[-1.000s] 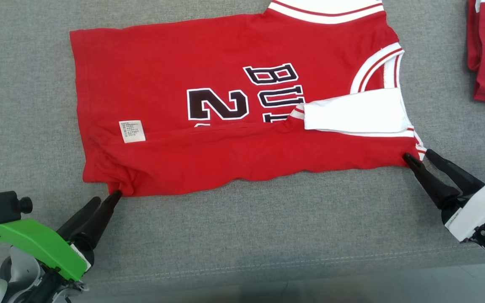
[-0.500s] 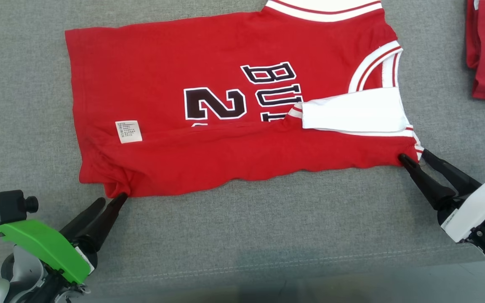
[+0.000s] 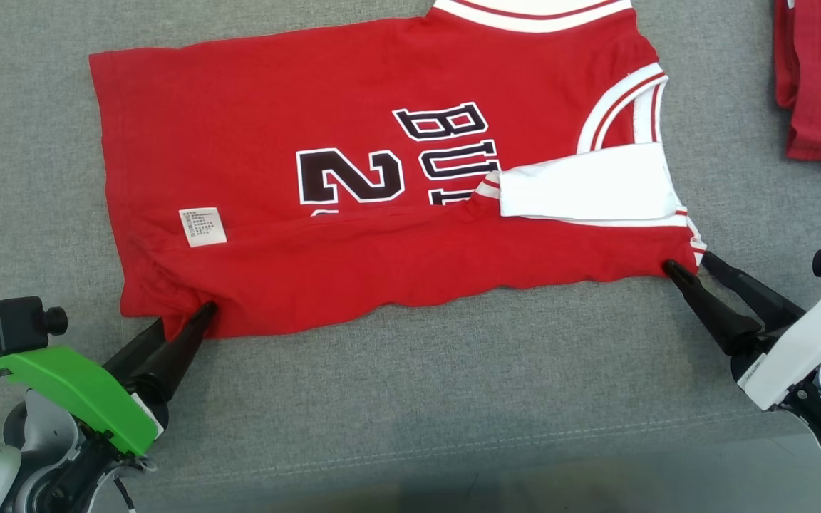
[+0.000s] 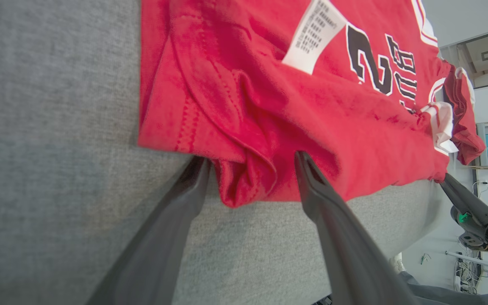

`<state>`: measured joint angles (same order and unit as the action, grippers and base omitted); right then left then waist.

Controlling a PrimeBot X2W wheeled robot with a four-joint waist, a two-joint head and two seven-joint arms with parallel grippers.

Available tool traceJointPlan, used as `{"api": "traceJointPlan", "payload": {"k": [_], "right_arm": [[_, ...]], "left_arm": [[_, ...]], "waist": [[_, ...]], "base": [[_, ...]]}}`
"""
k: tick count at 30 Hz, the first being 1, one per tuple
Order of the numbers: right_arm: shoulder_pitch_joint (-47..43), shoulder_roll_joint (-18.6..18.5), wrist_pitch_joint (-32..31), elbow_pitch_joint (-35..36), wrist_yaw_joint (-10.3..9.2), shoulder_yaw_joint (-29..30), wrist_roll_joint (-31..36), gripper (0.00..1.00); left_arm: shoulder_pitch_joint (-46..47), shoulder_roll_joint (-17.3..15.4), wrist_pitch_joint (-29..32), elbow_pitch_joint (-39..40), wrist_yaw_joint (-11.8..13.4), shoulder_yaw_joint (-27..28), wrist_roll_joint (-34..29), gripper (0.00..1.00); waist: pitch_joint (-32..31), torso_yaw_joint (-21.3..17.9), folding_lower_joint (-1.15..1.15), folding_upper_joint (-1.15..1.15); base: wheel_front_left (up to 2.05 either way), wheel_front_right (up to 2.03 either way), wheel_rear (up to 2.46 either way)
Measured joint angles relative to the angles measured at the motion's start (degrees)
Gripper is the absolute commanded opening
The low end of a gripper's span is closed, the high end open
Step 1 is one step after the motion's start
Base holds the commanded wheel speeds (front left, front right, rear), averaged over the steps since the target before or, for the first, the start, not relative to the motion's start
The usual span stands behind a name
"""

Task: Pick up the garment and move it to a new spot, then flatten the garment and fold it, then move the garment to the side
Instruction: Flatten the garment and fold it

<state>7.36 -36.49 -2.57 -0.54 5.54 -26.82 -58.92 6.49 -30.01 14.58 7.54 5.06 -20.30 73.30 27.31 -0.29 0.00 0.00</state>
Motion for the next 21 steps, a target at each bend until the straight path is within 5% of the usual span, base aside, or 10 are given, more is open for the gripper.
{"api": "traceJointPlan", "payload": {"k": [6,7,8,9,10,11,21], "right_arm": [[0.6,0.12,-0.09,-0.25,0.09,-0.68,0.0,1.0],[0.76,0.19,-0.4,-0.34,0.09,-0.86,-0.01,1.0],[0.98,0.3,-0.74,-0.43,0.13,-1.09,-0.01,0.9],[1.3,0.38,-1.12,-0.54,0.43,-1.38,-0.03,0.44],[1.63,0.48,-1.57,-0.64,0.46,-1.6,-0.19,0.23],[1.94,0.6,-1.97,-0.65,0.48,-1.83,-0.41,0.0],[2.69,0.82,-5.11,-2.13,1.0,-0.63,-6.44,0.0]], "left_arm": [[1.01,0.2,0.09,-0.93,0.01,-0.79,-0.51,1.0],[1.25,0.2,0.1,-1.16,0.01,-0.97,-0.59,0.85],[1.43,0.21,0.3,-1.32,0.01,-1.05,-0.87,0.46],[1.57,0.21,0.51,-1.48,0.01,-1.15,-1.44,0.2],[1.7,0.24,0.51,-1.68,0.02,-1.22,-1.76,0.0],[1.79,0.3,0.55,-1.97,0.08,-1.3,-1.76,0.0],[2.06,-0.13,1.9,-3.59,0.12,-0.75,-1.34,0.0]], "waist": [[0.17,-0.25,0.0,0.0],[0.19,-0.26,0.0,0.0],[0.22,-0.26,0.0,0.0],[0.24,-0.27,0.0,0.0],[0.26,-0.27,0.0,0.0],[0.27,-0.25,0.0,0.0],[-0.3,0.15,0.0,0.0]], "base": [[0.0,0.0,0.0],[0.0,0.0,0.0],[0.0,0.0,0.0],[0.0,0.0,0.0],[0.0,0.0,0.0],[0.0,0.0,0.0],[0.0,0.0,0.0]]}}
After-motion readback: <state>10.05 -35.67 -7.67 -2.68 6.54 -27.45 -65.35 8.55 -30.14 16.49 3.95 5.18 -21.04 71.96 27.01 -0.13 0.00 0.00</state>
